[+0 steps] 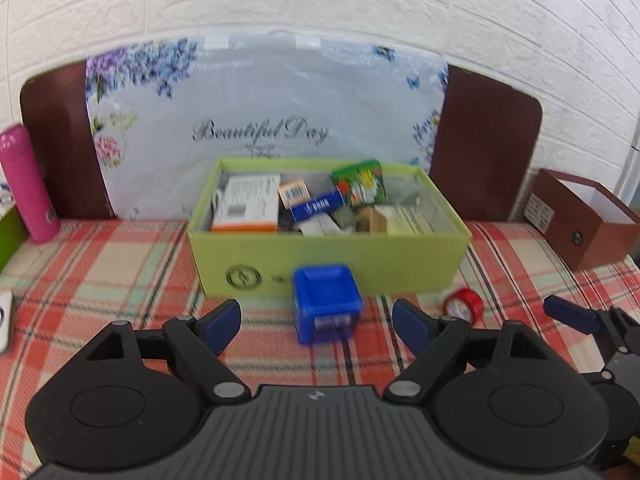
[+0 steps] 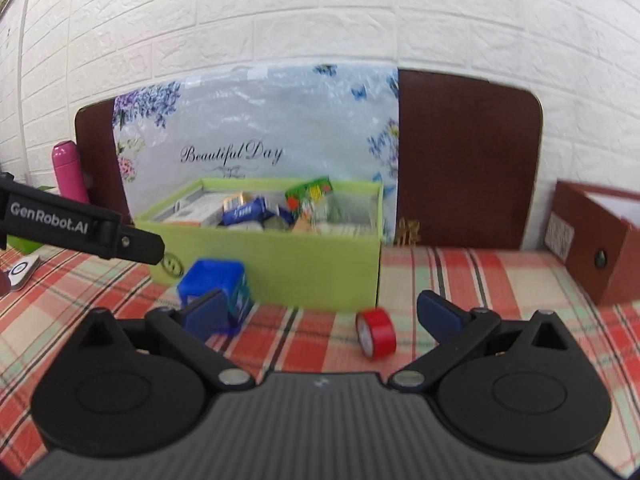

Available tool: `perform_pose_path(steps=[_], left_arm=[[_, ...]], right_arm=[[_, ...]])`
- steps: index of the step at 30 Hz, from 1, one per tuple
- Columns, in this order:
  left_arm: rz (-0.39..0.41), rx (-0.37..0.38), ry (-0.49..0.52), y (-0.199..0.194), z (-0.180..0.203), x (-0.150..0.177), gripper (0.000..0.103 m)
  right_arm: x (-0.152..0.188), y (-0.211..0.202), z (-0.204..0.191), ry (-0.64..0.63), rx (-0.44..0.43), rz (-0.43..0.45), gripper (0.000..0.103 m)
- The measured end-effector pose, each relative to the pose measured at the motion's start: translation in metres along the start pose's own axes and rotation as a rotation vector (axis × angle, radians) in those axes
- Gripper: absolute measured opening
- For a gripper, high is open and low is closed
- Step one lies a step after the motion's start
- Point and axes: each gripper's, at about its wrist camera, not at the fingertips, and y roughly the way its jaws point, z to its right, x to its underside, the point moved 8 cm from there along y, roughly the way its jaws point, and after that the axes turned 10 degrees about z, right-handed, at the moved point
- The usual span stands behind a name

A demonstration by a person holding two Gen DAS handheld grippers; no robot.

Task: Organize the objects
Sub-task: 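Move both grippers back toward the blue cube container and red tape, then grasp the red tape roll with the right gripper while the left grasps the blue cube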

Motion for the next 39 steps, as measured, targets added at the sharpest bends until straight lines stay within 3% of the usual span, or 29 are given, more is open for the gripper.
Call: perform_pose_path(steps=[13, 24, 39], left_arm=[[-0.084, -0.05, 0.002, -0.003, 0.01, 0.046, 0.086], [-0.119, -0.084, -0.036, 0.019, 0.002, 0.068, 0.086], [-0.056, -0.16, 0.019, 0.091, 0.015, 0.025, 0.086]], right_arm=[[0.049, -0.029, 0.001, 0.034, 0.009, -0.112, 0.103], [0.074, -0.036, 0.003, 0.074, 0.012, -0.17, 0.103], [0.082, -0.038, 0.02, 0.149, 0.043, -0.184, 0.103]])
